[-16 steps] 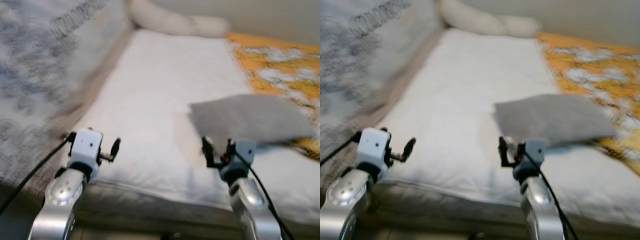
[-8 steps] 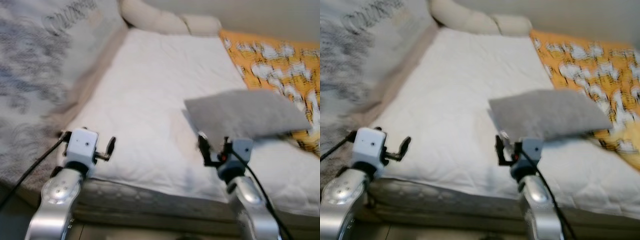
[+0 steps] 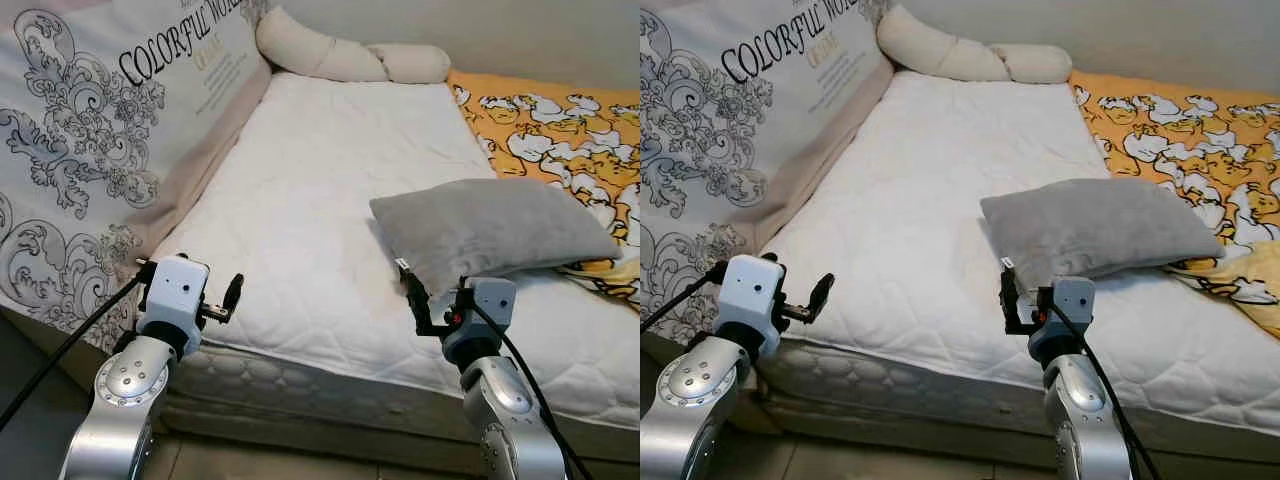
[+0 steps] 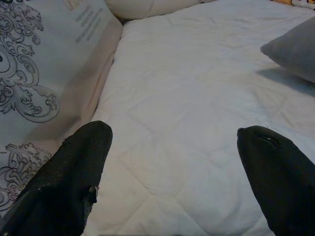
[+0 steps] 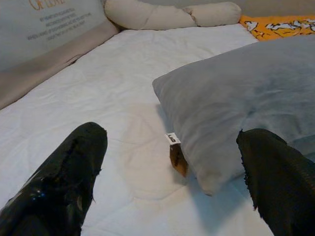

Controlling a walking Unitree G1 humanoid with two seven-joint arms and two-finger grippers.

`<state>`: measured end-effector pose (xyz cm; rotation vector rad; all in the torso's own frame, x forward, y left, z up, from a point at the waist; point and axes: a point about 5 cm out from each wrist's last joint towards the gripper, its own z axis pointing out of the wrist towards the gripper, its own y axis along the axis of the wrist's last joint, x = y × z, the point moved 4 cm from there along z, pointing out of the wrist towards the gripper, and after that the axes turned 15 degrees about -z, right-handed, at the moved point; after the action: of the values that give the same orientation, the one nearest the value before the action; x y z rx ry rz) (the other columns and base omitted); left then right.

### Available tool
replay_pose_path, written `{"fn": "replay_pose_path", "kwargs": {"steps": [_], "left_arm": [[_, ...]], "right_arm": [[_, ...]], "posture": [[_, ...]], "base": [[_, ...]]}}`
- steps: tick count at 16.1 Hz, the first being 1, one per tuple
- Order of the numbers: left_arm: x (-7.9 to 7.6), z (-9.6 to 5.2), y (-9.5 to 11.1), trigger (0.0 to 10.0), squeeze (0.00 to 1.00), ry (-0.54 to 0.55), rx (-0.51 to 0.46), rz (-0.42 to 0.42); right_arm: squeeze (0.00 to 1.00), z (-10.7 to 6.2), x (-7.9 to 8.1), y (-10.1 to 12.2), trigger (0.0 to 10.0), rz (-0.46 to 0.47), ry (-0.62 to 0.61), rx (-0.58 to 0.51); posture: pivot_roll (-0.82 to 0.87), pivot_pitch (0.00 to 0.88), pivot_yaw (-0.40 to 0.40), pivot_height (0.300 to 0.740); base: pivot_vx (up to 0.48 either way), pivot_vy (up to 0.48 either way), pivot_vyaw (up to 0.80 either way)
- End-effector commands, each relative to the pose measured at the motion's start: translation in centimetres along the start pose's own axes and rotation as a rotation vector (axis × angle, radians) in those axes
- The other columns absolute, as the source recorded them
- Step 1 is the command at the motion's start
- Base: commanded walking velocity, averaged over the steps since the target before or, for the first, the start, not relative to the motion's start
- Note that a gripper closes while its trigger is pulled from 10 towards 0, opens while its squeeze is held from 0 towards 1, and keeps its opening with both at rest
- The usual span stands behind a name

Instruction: Clean up the room

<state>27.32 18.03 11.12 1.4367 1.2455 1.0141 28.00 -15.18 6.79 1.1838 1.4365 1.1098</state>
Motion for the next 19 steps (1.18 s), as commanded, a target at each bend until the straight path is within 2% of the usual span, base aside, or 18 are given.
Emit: {"fn": "replay_pose_path", "kwargs": {"steps": [1,13,15,19], "left_arm": [[-0.03,0.07,0.1,10.0,0.0,0.0,-0.001,0.011],[0.1,0.09,0.04,10.0,0.0,0.004,0.002,0.009],[0.21,0.17,-0.1,10.0,0.0,0.017,0.01,-0.027],[0.4,0.3,0.25,10.0,0.0,0.027,-0.006,-0.013]], "right_arm": [[1.0,0.09,-0.3,0.29,10.0,-0.011,-0.013,-0.009],[1.0,0.16,-0.39,0.23,10.0,-0.01,-0.02,-0.006],[1.0,0.22,-0.44,0.26,10.0,-0.014,-0.02,-0.006],[1.0,0.52,-0.44,0.31,10.0,-0.041,-0.023,-0.004]], "posture": [[-0.01,0.0,-0.041,0.74],[-0.01,0.0,-0.04,0.74],[-0.01,0.0,-0.04,0.74],[-0.01,0.0,-0.039,0.74]], "base": [[0.0,0.0,0.0],[0.0,-0.274,0.0],[0.0,0.0,0.0],[0.0,0.0,0.0]]}}
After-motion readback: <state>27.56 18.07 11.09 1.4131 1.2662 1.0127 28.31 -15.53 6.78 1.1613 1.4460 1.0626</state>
